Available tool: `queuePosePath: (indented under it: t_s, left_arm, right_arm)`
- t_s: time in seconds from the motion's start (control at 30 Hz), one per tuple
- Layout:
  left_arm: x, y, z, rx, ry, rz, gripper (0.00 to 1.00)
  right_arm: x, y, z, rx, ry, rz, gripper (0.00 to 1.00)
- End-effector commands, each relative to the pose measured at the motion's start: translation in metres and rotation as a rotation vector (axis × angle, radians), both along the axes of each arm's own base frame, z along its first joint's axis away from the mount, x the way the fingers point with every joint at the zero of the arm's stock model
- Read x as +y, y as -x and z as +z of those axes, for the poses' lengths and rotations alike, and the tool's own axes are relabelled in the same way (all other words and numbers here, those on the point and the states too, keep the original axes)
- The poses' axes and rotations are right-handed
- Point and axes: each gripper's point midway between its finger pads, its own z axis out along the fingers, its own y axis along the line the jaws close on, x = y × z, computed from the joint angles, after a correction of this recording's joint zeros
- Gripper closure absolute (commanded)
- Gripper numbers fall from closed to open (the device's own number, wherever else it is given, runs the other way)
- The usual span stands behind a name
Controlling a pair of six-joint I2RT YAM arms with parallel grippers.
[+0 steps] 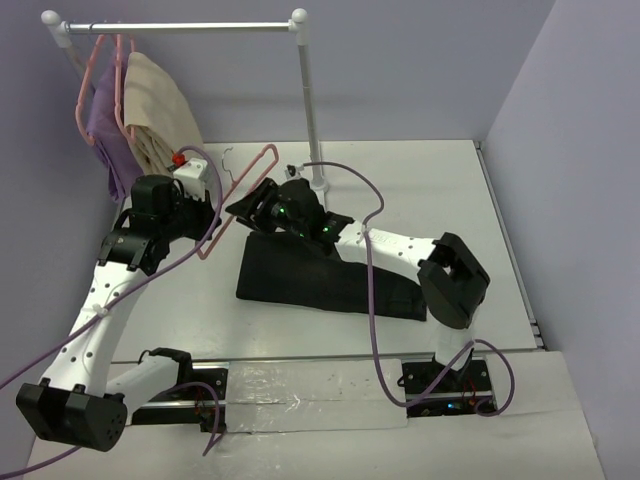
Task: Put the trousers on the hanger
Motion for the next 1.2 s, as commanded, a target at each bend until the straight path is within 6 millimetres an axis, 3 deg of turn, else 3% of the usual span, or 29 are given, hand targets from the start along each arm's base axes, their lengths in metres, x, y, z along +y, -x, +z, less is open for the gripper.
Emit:
queuePosePath:
  t_s: [0.0, 0.1, 0.2, 0.5, 0.6, 0.67, 0.83, 1.03, 1.07, 1.1, 1.13, 1.17]
  left_arm:
    - [-0.003, -0.012, 0.013, -0.075, 0.005, -0.007, 1.00]
    - [-0.005, -0.011, 0.007, -0.062, 0.004, -0.017, 1.00]
    - [-0.005, -0.011, 0.002, -0.054, -0.003, -0.020, 1.00]
    - [-0.007, -0.006, -0.002, -0.043, -0.005, -0.039, 1.00]
    - [-0.009, -0.005, 0.002, -0.057, 0.005, -0.047, 1.00]
    - [-0.010, -0.004, 0.003, -0.060, 0.008, -0.056, 1.00]
    - [-0.012, 0.000, -0.007, -0.035, 0.007, -0.069, 1.00]
    - [-0.018, 0.008, -0.019, -0.019, -0.024, -0.154, 1.00]
    - [-0.020, 0.011, -0.022, -0.005, -0.027, -0.174, 0.94]
    - [-0.024, 0.016, -0.024, 0.002, -0.027, -0.220, 0.79]
    - [-0.026, 0.018, -0.026, 0.008, -0.029, -0.240, 0.40]
    - [-0.026, 0.021, -0.028, 0.014, -0.037, -0.252, 0.21]
  right_arm:
    - [-0.017, 0.004, 0.037, -0.055, -0.110, -0.047, 0.47]
    - [-0.016, 0.004, 0.057, -0.089, -0.135, -0.045, 0.47]
    - [-0.011, -0.001, 0.058, -0.095, -0.133, -0.044, 0.46]
    - [0.008, -0.012, 0.051, -0.053, -0.160, -0.038, 0.45]
    - [0.017, -0.021, 0.033, -0.006, -0.141, -0.041, 0.45]
    - [0.022, -0.024, 0.036, -0.005, -0.151, -0.037, 0.44]
    - [0.030, -0.035, 0.026, 0.028, -0.145, -0.019, 0.66]
    - [0.022, -0.034, -0.010, 0.095, -0.121, 0.013, 0.96]
    - [0.021, -0.033, -0.015, 0.094, -0.110, 0.029, 1.00]
    - [0.019, -0.032, -0.018, 0.095, -0.101, 0.044, 1.00]
    - [0.019, -0.025, -0.028, 0.096, -0.073, 0.086, 1.00]
    - [0.018, -0.022, -0.032, 0.089, -0.058, 0.106, 1.00]
